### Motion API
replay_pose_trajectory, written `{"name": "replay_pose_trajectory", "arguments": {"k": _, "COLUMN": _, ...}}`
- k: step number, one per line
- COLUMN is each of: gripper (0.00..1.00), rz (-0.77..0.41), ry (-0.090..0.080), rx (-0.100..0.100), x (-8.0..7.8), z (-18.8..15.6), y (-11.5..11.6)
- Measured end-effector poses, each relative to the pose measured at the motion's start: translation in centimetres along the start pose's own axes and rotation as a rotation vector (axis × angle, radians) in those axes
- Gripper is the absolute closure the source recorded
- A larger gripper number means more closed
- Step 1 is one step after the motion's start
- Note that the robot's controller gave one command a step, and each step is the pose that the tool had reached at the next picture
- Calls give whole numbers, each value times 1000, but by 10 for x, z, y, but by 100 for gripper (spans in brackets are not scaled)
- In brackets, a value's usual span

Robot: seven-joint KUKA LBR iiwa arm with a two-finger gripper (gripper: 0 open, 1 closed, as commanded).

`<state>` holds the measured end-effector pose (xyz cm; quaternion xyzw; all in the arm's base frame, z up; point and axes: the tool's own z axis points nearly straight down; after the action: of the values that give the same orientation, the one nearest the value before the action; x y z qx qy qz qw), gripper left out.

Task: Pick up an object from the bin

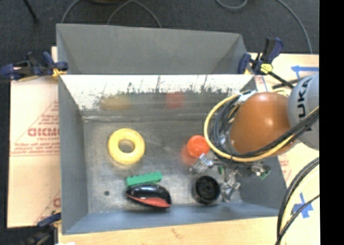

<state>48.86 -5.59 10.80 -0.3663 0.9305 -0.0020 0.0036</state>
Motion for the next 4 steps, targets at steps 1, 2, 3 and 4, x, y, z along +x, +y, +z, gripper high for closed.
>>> {"name": "replay_pose_trajectory", "arguments": {"k": 1, "gripper": 0, "rz": -60, "ry": -2, "rx": -1, "x": -8, "z": 32, "y": 18}}
{"name": "replay_pose_trajectory", "arguments": {"k": 2, "gripper": 100, "rz": -17, "ry": -13, "rx": 6, "x": -9, "z": 36, "y": 19}}
{"name": "replay_pose_trajectory", "arguments": {"k": 3, "gripper": 100, "rz": -8, "ry": -13, "rx": 6, "x": -8, "z": 34, "y": 18}}
{"name": "replay_pose_trajectory", "arguments": {"k": 4, "gripper": 100, "rz": -27, "ry": 7, "rx": -9, "x": -7, "z": -12, "y": 26}}
